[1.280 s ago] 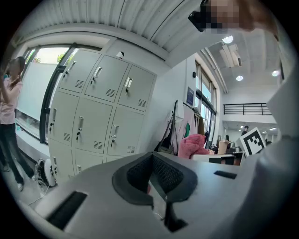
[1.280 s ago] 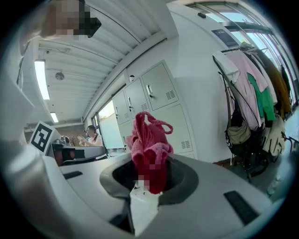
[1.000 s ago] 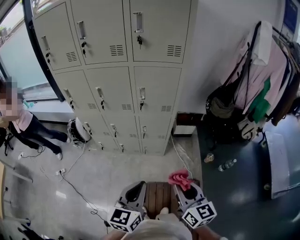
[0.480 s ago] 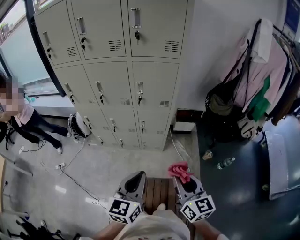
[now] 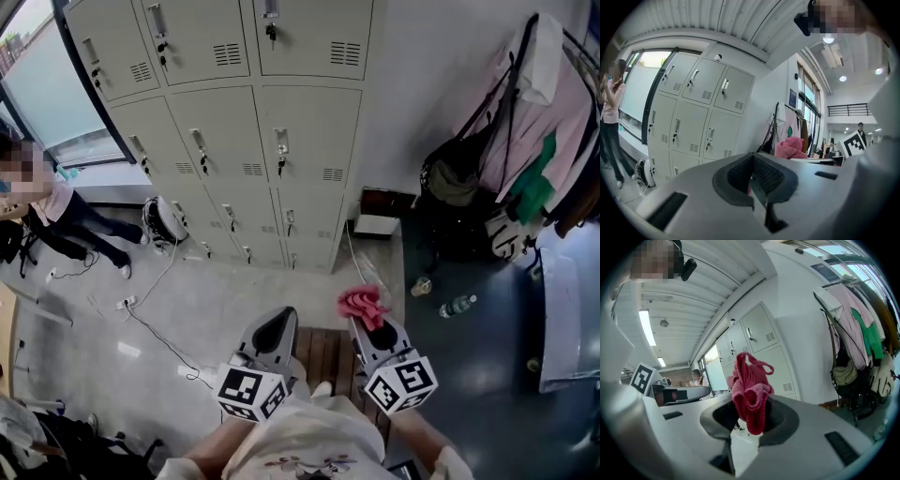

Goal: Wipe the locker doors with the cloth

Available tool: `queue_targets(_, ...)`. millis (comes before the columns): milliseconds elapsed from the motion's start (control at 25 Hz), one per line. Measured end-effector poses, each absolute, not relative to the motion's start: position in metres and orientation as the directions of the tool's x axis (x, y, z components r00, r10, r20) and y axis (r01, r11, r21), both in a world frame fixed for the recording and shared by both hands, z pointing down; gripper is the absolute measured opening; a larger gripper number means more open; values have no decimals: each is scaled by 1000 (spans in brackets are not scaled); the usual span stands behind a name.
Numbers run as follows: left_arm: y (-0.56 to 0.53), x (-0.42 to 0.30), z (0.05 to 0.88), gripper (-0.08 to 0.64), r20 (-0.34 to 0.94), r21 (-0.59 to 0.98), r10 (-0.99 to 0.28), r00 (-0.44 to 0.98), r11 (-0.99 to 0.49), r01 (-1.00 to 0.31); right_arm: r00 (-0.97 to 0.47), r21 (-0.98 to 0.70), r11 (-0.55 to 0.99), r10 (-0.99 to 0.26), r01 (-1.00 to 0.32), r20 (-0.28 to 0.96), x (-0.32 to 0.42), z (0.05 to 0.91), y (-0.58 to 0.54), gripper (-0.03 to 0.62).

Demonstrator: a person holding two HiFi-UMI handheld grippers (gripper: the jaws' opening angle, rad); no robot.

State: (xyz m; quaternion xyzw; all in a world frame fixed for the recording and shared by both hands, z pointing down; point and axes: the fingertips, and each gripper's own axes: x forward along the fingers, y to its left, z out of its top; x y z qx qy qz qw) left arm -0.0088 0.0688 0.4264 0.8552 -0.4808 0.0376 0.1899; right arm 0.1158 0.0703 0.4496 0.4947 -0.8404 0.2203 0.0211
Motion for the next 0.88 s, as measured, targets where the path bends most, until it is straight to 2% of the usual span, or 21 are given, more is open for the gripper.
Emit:
queue_targets(280, 33, 1, 452, 5, 237, 280, -822, 518, -453, -846, -528, -344, 437, -814, -831, 241, 126, 474, 39, 103)
queue_targets(880, -97, -21, 459, 5, 142, 239, -802, 581, -541, -806, -490, -249, 442, -853, -862, 179, 101, 480, -83, 103)
